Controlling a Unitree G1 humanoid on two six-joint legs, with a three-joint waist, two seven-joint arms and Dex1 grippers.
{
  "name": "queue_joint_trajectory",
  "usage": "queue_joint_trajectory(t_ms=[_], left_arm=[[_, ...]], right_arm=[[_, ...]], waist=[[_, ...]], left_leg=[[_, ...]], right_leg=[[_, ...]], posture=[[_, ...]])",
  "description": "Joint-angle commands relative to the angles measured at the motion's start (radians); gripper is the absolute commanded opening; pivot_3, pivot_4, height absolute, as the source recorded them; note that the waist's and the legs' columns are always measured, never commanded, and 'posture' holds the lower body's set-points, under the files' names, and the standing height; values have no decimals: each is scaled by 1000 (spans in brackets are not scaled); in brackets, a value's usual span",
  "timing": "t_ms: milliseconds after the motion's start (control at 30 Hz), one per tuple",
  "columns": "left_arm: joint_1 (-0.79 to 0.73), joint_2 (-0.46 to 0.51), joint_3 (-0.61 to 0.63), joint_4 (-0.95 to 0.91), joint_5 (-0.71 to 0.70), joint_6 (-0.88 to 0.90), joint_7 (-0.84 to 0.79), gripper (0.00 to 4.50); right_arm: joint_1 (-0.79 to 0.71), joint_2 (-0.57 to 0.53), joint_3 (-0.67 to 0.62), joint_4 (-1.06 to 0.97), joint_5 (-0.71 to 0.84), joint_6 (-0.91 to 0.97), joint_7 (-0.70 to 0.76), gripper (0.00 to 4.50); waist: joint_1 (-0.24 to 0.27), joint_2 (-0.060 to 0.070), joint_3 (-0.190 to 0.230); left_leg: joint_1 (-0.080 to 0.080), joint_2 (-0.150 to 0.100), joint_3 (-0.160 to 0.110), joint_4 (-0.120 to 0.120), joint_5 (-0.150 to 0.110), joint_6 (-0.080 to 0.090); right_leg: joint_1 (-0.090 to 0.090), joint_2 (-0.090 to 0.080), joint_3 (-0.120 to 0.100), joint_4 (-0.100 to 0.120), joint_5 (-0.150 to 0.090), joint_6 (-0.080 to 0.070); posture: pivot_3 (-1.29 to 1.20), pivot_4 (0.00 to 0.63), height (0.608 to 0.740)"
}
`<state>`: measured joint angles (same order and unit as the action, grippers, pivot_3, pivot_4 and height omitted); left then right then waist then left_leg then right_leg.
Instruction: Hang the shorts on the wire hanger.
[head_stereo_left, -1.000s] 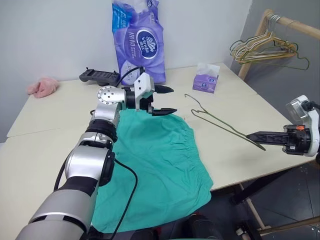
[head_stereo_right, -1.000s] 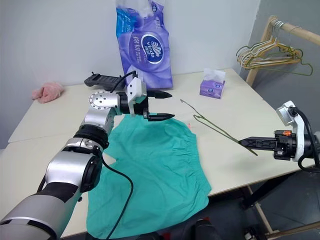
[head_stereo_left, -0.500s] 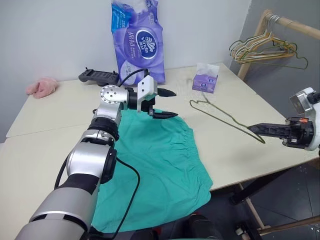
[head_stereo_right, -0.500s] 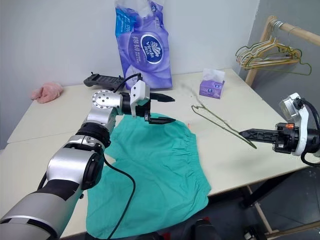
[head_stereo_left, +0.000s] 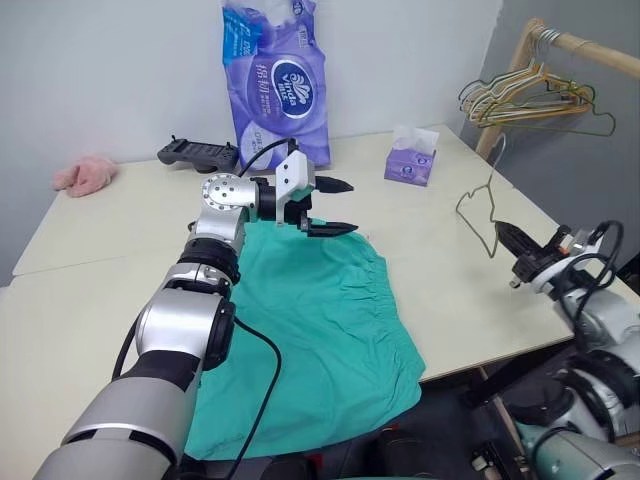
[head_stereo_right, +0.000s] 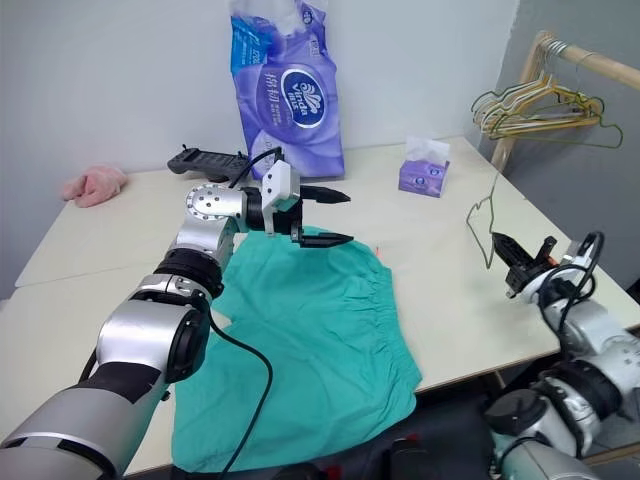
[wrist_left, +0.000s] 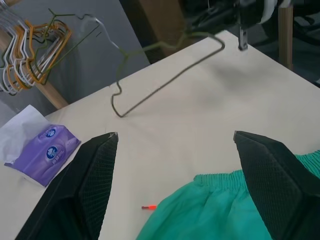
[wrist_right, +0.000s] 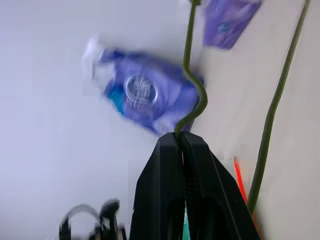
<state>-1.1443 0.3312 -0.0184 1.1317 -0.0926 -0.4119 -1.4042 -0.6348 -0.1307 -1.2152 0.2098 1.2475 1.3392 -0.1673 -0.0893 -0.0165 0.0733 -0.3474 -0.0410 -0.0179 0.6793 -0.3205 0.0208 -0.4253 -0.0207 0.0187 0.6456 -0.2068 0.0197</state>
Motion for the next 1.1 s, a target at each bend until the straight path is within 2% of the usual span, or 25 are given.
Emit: queue_joint_trajectory(t_ms=[33,133,300,433,533,633,833,1000,1100], left_arm=[[-1,-3,22,-61,-28,14,18,3947],[5,-5,27,-79,-33,26,24,3947],[25,-6,29,-124,-45,48,33,3947],[43,-7,28,-149,-47,56,37,3947],[43,-10,27,-155,-47,62,40,3947],[37,-13,27,-156,-47,65,44,3947],[45,-20,27,-165,-49,65,51,3947],[54,-26,28,-180,-50,72,59,3947],[57,-29,29,-188,-51,77,67,3947]], right_arm=[[10,68,10,-75,116,-138,-136,14],[32,108,46,-96,177,-243,-212,14],[109,110,127,-122,107,-433,-307,14],[212,68,245,-171,61,-429,-348,14],[291,-25,357,-196,8,-357,-348,14],[346,-176,472,-210,-78,-276,-326,14],[364,-567,776,-218,-338,-179,-106,14],[289,-734,963,-157,-476,-161,108,14],[251,-760,1011,-106,-514,-142,212,14]], waist=[[-1,0,0],[-2,0,0],[-5,1,-1],[-9,1,-1],[-11,1,-1],[-11,1,-1],[-17,1,0],[-23,0,0],[-25,0,0]], left_leg=[[0,0,0,0,0,0],[0,0,0,0,0,0],[0,0,0,0,0,0],[0,0,0,0,0,0],[0,0,2,0,0,0],[0,-1,3,0,0,0],[0,0,5,1,0,1],[1,0,5,0,0,1],[1,1,6,0,0,1]], right_leg=[[0,0,0,0,0,0],[0,0,0,0,1,1],[1,0,0,-1,1,2],[1,0,0,-1,0,2],[1,0,2,-1,0,3],[3,1,2,-2,-2,7],[4,3,5,-3,-3,7],[4,10,6,-5,-3,7],[4,10,7,-5,-3,7]], posture=[[-160,45,740],[-158,44,740],[-152,42,740],[-160,41,740],[-165,41,740],[-170,40,740],[-176,40,740],[-177,41,740],[-168,41,740]])
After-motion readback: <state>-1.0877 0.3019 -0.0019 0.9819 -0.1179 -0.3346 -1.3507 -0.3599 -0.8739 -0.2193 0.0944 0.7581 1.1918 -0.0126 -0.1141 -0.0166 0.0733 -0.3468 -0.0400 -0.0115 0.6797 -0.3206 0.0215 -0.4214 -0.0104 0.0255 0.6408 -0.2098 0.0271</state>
